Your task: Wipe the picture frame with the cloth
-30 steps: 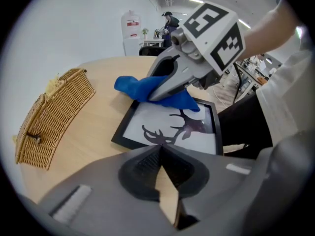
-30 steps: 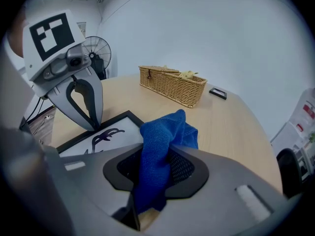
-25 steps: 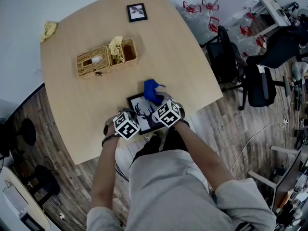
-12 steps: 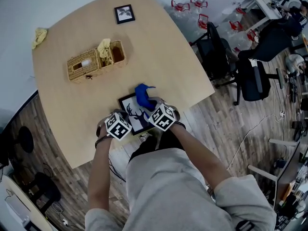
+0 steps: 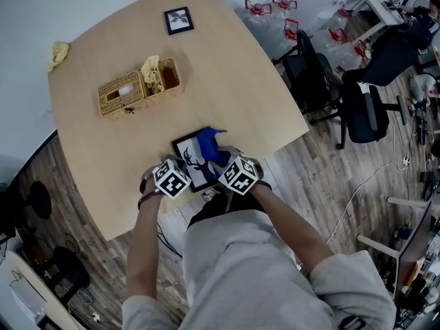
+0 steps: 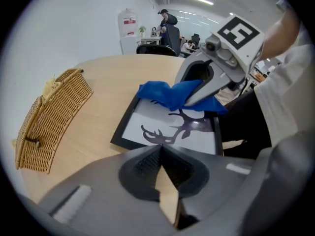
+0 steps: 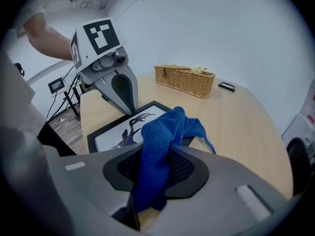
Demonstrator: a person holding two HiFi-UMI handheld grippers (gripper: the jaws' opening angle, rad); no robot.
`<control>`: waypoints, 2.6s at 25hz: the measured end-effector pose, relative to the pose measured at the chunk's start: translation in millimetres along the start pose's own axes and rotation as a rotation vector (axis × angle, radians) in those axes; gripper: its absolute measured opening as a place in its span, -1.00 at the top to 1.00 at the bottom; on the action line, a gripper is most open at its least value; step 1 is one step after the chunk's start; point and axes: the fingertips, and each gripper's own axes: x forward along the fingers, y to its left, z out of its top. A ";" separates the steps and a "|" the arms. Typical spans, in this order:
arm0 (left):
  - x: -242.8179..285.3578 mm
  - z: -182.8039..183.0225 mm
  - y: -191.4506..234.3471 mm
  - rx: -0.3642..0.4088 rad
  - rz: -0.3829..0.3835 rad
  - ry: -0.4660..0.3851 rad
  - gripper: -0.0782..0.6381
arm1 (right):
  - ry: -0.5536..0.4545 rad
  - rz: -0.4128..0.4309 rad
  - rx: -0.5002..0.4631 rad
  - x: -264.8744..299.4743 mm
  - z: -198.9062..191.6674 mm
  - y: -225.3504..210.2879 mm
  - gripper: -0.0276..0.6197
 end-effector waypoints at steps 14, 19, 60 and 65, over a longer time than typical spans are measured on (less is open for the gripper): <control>-0.9 -0.6 0.3 0.006 0.009 0.001 0.64 | 0.011 0.029 -0.017 -11.6 -15.1 21.0 0.59; 0.5 1.3 1.6 0.006 0.008 -0.005 0.64 | 0.016 0.036 -0.026 -13.7 -19.2 24.6 0.59; 0.6 2.2 2.1 0.003 0.001 -0.022 0.63 | 0.022 0.029 0.009 -15.2 -25.1 45.3 0.60; 0.5 2.0 1.7 0.000 0.000 -0.027 0.63 | 0.044 0.026 -0.019 -12.1 -22.9 48.4 0.60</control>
